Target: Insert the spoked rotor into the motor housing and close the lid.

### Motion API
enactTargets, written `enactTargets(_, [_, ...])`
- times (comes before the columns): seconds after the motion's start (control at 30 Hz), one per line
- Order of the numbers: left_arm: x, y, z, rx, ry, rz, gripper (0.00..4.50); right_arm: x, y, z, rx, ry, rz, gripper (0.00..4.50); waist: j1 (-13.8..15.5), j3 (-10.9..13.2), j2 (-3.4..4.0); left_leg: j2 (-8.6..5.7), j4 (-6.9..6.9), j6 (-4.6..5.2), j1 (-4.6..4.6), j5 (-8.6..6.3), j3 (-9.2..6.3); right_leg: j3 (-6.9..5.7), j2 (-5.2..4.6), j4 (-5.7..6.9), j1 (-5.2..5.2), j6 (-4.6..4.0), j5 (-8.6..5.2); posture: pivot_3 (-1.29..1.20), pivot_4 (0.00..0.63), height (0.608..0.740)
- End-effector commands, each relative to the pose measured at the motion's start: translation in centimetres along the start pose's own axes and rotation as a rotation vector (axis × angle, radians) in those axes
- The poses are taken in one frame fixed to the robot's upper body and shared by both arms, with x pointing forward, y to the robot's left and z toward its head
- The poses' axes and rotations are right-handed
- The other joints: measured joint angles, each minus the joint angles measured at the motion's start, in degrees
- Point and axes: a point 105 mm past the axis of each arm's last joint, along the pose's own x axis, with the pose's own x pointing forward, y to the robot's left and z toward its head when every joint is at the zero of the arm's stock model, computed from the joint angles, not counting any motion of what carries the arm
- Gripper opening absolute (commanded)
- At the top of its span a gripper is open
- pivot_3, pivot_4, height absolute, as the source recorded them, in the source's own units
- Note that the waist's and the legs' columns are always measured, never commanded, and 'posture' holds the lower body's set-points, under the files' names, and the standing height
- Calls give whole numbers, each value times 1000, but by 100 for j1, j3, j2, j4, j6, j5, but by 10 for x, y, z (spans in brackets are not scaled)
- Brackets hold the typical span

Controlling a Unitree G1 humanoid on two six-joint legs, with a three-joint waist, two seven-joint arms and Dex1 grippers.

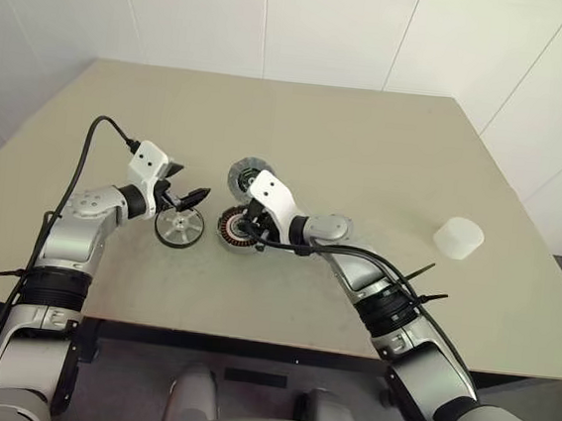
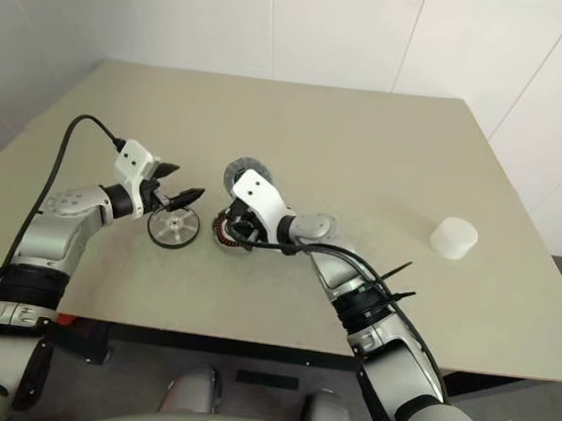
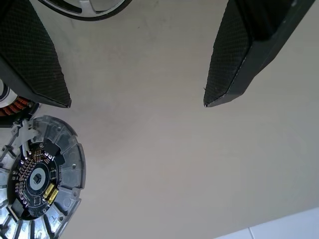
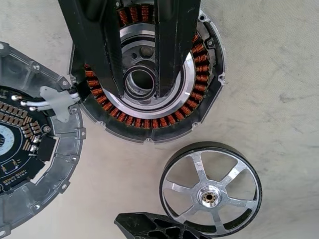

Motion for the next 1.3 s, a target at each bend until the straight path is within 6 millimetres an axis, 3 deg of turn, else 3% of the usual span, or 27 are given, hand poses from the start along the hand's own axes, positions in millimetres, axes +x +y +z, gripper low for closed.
enactTargets(0.03, [-3,1,15,44,-41,3,4500,0,-5,6,-6,-13,-21,563,2,0,-1,0,0,0,0,0,0,0,0,0,1,0,0,0,0,740])
enactTargets(0.2, [-3,2,15,56,-41,11,4500,1,-5,2,19,-7,-19,563,1,-1,-2,0,0,-2,1,1,-3,-2,0,3,2,0,0,0,0,740])
enactTargets(0.4, [-3,2,15,58,-43,10,4500,-1,-7,8,1,-36,-35,2575,1,-2,-3,-1,0,-4,1,3,-6,-3,0,4,3,0,0,0,0,740])
enactTargets(0.57, [-3,1,14,58,-43,8,4500,-6,-9,14,-19,-60,-34,2575,3,-2,-3,-1,0,-5,0,3,-7,-6,0,4,4,0,0,0,0,740])
enactTargets(0.73, [-1,0,15,58,-45,5,4500,-15,-14,35,-21,-123,-44,2575,3,-2,-4,-1,0,-6,0,4,-9,-7,0,4,3,0,0,0,0,740])
enactTargets(1.0, [1,-1,14,57,-47,1,4500,-11,-9,20,-13,-77,-18,38,3,-3,-4,0,0,-8,0,6,-11,-10,0,5,5,-1,0,0,0,740])
enactTargets(1.3, [1,-1,13,55,-43,-1,4500,-5,-7,7,22,-44,-20,38,3,-3,-5,-1,1,-13,0,9,-18,-16,0,6,9,-1,1,0,0,740])
